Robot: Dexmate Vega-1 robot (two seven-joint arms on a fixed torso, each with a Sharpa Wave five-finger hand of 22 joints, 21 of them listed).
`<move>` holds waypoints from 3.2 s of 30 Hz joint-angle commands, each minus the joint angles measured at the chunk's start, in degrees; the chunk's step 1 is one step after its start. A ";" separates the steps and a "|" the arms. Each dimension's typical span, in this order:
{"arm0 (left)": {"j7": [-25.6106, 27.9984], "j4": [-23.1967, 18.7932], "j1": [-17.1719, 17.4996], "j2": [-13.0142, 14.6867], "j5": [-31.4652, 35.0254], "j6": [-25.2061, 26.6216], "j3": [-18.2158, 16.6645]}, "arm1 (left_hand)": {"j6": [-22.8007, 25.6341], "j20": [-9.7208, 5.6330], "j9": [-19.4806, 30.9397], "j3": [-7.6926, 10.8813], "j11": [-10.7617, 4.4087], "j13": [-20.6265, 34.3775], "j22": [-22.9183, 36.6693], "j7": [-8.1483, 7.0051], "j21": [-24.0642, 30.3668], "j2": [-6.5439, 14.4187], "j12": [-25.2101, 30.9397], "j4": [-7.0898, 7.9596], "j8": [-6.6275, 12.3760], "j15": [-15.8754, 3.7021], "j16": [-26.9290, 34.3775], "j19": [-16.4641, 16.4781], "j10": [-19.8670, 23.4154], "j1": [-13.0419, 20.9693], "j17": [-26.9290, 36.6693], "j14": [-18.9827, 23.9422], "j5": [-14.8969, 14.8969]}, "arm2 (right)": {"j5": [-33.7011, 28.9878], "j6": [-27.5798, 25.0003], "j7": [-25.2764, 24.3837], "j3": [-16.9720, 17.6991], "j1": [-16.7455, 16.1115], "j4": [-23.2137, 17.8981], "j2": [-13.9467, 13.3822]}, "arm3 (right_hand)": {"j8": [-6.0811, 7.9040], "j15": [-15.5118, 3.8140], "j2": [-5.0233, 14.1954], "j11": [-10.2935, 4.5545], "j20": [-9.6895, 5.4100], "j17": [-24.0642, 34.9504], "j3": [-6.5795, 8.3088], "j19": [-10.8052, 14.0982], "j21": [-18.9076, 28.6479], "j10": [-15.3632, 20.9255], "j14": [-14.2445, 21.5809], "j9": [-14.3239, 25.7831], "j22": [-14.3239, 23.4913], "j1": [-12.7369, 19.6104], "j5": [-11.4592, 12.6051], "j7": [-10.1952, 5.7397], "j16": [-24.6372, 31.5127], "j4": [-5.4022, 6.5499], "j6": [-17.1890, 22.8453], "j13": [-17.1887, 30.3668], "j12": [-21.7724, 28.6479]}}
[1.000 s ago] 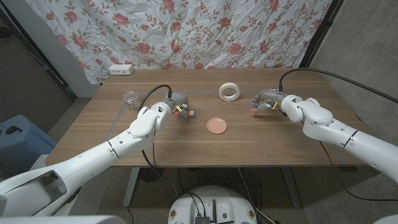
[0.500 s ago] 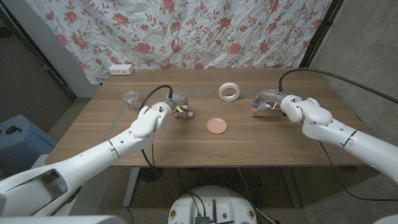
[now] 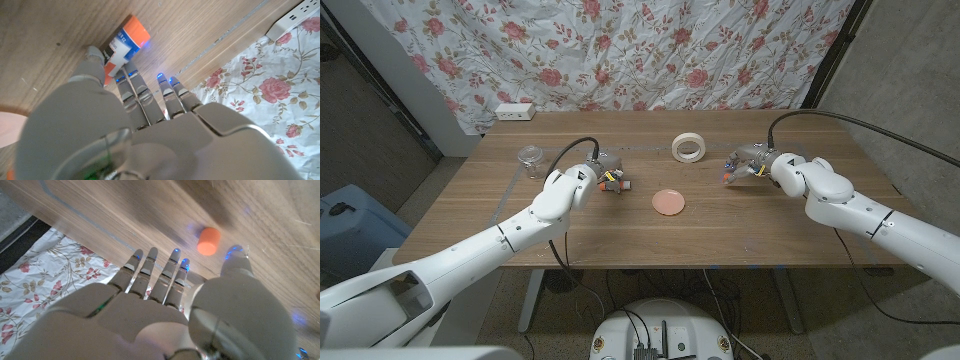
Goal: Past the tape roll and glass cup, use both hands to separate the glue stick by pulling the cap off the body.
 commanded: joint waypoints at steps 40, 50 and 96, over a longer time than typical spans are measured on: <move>-4.04 -3.51 3.12 1.71 2.45 2.42 -3.29 | -12.87 -0.95 0.06 -3.33 -0.02 -0.14 -0.07 1.54 -0.27 -2.89 -0.65 0.68 -0.40 -3.93 0.02 -5.12 -14.34 -7.58 0.20 -5.31 -0.29 | -2.17 -3.86 1.99 0.09 -1.38 -3.42 -0.06 | -0.80 -3.00 0.50 0.54 0.95 0.48 0.41 -0.33 0.15 -1.96 -0.82 0.11 0.06 -1.72 0.79 0.35 -0.83 0.42 -1.05 -0.56 0.11; -4.99 -4.54 3.44 2.44 1.63 2.89 -3.92 | -16.11 0.11 -0.05 -4.33 0.04 -0.19 -0.04 2.04 -0.34 -3.52 -0.54 1.22 -0.34 -2.79 -0.09 -6.91 -18.55 -10.56 0.21 -7.84 -0.43 | -2.01 -3.90 3.04 -0.07 -0.86 -3.43 0.30 | -1.78 -1.97 -0.34 1.39 1.52 0.55 -0.22 -0.71 0.11 -3.99 -2.31 0.11 0.06 -3.06 0.91 0.70 -1.60 0.50 -3.22 -0.89 -0.14; 15.79 3.32 6.82 3.15 -39.77 -5.79 -16.83 | -29.12 0.03 -0.37 -4.67 3.97 -0.50 0.05 4.25 -0.09 -0.58 -0.39 2.15 -0.36 0.57 0.07 -12.23 -36.99 -17.71 0.26 -18.00 -0.29 | 33.63 10.11 -14.61 12.16 -7.63 3.86 1.69 | -4.73 2.68 1.13 6.65 -0.27 -0.85 -5.03 -3.95 0.05 -26.83 -16.86 -0.43 0.12 -17.74 2.86 4.40 -8.15 6.31 -20.86 -5.30 -0.78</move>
